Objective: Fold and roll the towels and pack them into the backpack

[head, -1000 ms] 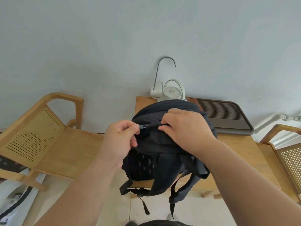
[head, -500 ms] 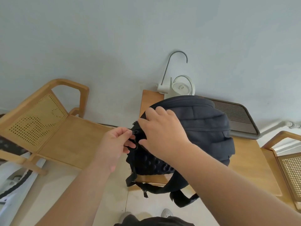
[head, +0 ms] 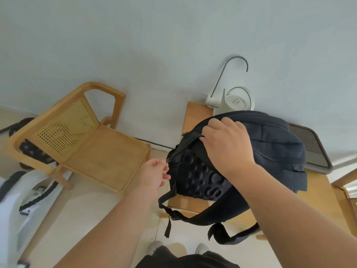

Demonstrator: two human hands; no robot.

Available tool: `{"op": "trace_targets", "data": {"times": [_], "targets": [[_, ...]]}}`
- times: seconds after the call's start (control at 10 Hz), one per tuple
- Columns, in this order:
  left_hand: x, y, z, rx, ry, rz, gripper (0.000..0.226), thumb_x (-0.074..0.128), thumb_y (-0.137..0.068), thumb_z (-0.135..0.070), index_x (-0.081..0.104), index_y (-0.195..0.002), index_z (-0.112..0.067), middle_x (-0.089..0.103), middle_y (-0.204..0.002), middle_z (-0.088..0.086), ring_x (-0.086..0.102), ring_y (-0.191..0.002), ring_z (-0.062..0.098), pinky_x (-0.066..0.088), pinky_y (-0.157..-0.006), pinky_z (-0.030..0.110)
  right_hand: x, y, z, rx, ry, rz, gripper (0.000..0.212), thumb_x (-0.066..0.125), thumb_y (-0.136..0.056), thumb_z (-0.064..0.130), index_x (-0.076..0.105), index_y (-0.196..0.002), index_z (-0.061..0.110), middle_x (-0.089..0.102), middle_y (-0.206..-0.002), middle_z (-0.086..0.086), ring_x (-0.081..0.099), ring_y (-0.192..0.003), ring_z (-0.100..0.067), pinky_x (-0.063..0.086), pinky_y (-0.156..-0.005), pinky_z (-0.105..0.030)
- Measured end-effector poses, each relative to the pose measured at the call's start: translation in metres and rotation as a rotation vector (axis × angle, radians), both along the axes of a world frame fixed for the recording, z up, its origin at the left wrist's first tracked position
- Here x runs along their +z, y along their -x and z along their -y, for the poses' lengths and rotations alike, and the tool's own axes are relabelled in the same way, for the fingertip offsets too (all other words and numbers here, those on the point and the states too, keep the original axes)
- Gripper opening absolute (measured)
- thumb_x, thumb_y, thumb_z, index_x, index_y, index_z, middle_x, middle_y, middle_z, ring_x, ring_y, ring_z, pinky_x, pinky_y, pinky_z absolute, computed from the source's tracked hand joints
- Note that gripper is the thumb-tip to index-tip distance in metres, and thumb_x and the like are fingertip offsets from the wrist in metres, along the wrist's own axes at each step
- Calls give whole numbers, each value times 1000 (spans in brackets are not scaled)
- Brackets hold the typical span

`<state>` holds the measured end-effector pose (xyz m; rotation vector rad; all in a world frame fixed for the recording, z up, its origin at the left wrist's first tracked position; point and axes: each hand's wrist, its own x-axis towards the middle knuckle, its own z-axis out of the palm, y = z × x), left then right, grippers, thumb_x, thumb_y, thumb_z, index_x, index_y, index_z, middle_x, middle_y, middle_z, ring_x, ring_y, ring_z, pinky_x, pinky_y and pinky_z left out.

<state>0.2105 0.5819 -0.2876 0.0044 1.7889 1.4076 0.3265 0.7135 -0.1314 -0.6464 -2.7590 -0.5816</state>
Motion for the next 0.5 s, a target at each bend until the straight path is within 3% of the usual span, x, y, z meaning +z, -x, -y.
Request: {"op": "trace_targets", "data": {"times": [0.2,0.3,0.4,0.5], "targets": [[-2,10,-15,9,71,-155,15,51,-103,-26,65,-102,-21,69,-80,4,64,-61,17,41,-47,25,-18,3,5,-13,49,-83,20,66,-92,24,60,-74,18,47,-74,3,43,-68,-21,31,-59,-34],[-7,11,-11,-1,119,-126,15,51,-102,-26,63,-109,-20,67,-87,4,62,-64,19,39,-44,25,-21,6,13,-9,131,-75,20,67,-90,33,62,-77,20,49,-76,4,45,-70,-20,36,-61,-34],[9,8,-3,11,138,-197,15,54,-102,-27,57,-116,-22,64,-107,1,64,-92,25,55,-72,39,-14,4,19,-17,290,-54,41,52,-91,61,66,-88,23,54,-82,7,51,-78,-16,48,-68,-34],[44,16,-4,13,23,-338,25,57,-101,-29,56,-124,-20,59,-118,-3,58,-105,20,50,-93,40,13,9,12,2,381,-183,50,47,-90,69,69,-96,24,56,-88,7,54,-84,-16,51,-69,-34]]}}
